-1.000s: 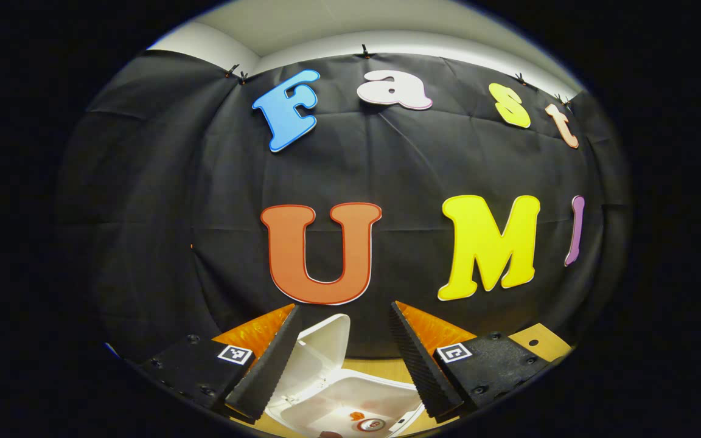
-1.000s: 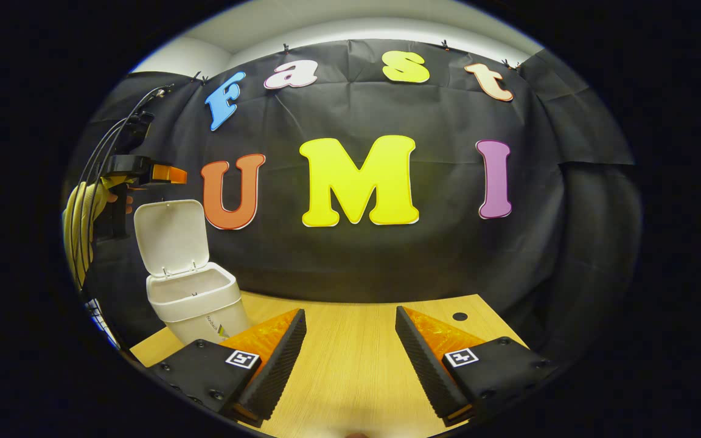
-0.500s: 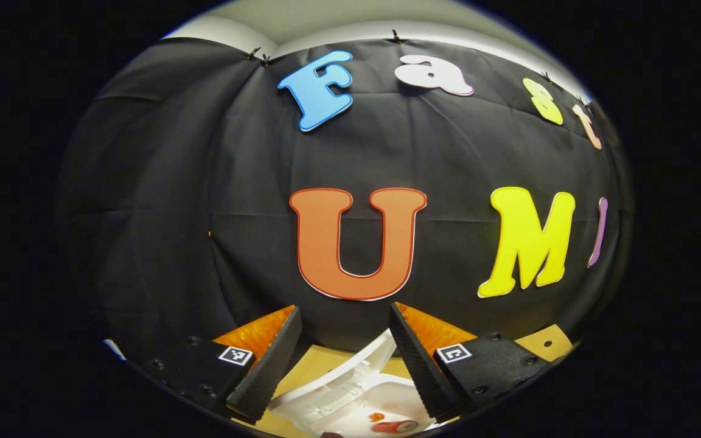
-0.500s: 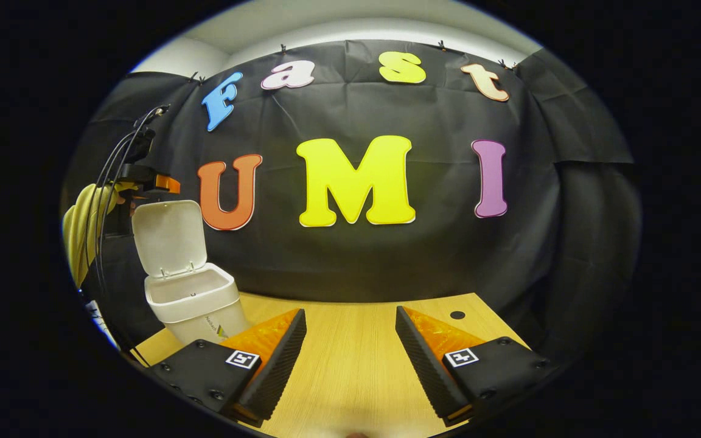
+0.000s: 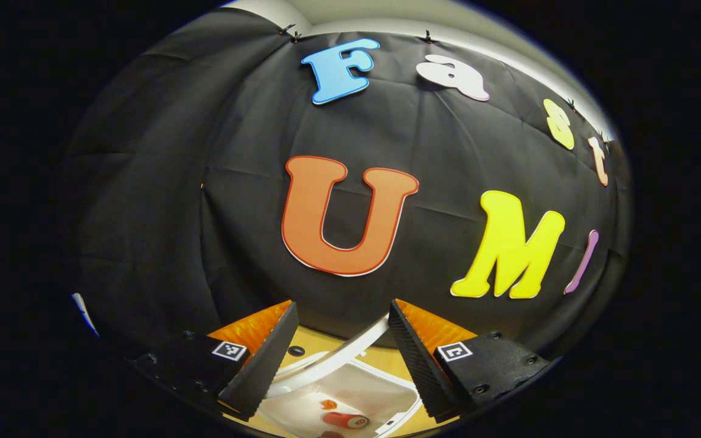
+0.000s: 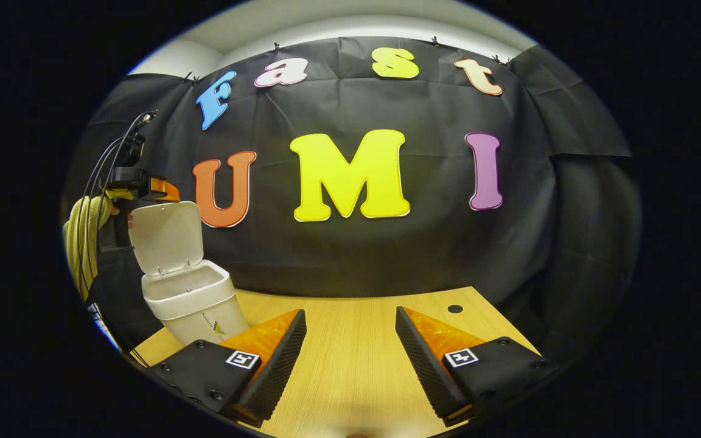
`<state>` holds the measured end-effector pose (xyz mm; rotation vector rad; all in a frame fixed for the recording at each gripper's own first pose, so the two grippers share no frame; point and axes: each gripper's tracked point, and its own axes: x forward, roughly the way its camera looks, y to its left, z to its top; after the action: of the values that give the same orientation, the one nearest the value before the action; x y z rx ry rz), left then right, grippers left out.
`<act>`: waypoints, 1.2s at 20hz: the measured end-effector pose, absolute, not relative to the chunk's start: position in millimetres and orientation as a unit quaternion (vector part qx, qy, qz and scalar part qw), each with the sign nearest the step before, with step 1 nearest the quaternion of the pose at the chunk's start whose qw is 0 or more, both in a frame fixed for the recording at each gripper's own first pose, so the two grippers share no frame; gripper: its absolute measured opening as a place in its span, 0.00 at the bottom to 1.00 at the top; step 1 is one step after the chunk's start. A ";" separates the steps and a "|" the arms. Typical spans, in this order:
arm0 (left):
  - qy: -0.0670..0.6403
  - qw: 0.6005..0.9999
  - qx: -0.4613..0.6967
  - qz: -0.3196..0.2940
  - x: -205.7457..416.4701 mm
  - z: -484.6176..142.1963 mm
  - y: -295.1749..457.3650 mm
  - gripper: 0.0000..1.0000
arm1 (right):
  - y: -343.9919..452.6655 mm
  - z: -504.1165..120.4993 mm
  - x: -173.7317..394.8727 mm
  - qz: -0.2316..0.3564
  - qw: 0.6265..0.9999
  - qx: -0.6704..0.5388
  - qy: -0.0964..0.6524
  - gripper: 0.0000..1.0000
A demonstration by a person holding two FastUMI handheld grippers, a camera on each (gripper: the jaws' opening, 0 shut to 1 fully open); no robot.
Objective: Press the lid of the desktop garbage bin to open it, pick up the crumpled paper on the desktop and throw it into the bin, then pick up the pop can on the desktop and drop it into the bin, and finally close the garbage bin lid.
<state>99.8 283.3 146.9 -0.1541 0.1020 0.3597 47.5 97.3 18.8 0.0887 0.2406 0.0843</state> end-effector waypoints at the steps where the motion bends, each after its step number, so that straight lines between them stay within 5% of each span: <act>1: 0.052 0.980 -0.073 0.176 96.8 141.0 274.2 0.97 | 98.7 17.1 46.1 0.046 0.991 0.043 0.122 0.94; 11: 0.108 0.977 -0.097 0.157 83.4 59.4 217.7 1.00 | 89.1 14.4 40.5 0.057 0.989 0.047 0.124 0.94; 24: 0.175 0.960 -0.077 0.204 83.3 -2.8 213.1 0.96 | 75.9 6.8 32.4 0.079 0.985 0.050 0.145 0.94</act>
<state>83.3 213.1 -2.8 -0.1563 0.3543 0.4140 32.4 75.9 6.8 0.1002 0.2915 0.1580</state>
